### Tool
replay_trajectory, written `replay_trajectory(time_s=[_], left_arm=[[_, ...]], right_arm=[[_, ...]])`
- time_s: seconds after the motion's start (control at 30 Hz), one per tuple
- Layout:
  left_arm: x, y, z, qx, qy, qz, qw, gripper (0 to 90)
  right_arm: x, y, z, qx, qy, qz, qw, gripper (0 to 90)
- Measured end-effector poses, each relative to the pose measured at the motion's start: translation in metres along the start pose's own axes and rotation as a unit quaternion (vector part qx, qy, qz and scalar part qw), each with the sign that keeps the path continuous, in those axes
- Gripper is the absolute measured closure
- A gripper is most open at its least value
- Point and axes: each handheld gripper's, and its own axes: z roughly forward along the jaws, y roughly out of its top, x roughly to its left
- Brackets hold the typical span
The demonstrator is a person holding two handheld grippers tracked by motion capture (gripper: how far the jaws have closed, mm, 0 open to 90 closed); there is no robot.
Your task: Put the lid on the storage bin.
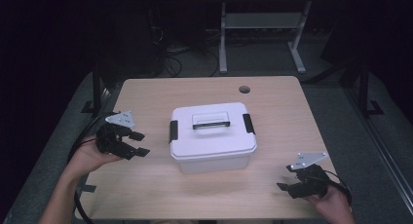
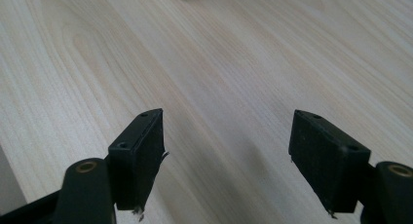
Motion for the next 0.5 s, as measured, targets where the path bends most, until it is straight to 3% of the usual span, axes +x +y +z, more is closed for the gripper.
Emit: replay_trajectory(time_s=[0.5], left_arm=[[-0.002, -0.022, 0.002, -0.006, 0.005, -0.016, 0.9998, 37.4]], right_arm=[[0.002, 0.0, 0.002, 0.006, 0.0, -0.001, 1.0, 28.2]])
